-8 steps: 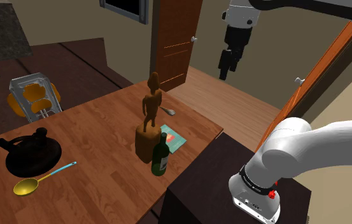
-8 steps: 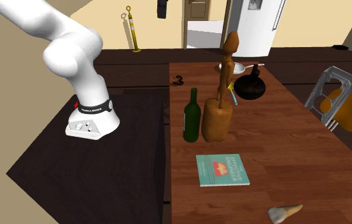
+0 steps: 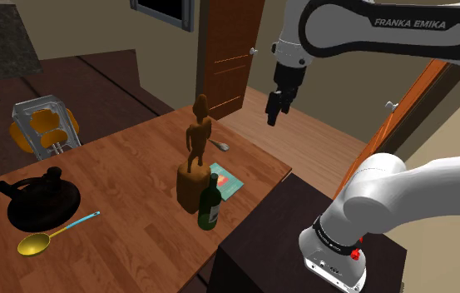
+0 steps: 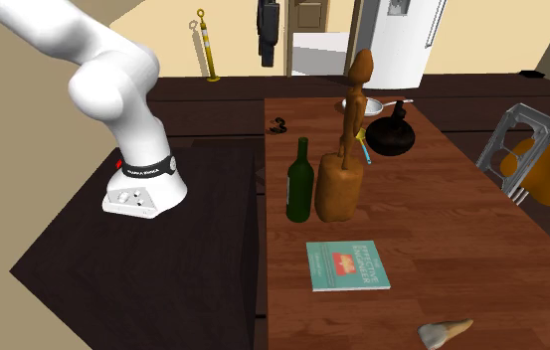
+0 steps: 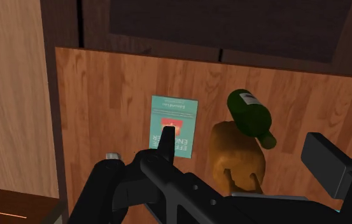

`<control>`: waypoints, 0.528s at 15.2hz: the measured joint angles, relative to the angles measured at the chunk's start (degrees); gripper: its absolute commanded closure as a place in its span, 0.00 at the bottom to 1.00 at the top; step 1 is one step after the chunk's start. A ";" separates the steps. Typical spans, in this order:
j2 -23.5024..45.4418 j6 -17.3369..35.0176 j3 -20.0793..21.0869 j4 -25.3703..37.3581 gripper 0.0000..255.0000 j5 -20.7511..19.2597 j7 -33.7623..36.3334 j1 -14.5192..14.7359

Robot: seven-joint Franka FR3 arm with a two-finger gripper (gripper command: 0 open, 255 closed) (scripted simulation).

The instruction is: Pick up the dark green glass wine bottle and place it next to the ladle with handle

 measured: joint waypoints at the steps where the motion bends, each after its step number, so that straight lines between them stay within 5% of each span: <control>1: 0.29 2.29 0.49 -1.64 0.00 0.49 0.55 0.35; 8: 5.74 19.41 3.00 -10.55 0.00 3.08 3.03 2.45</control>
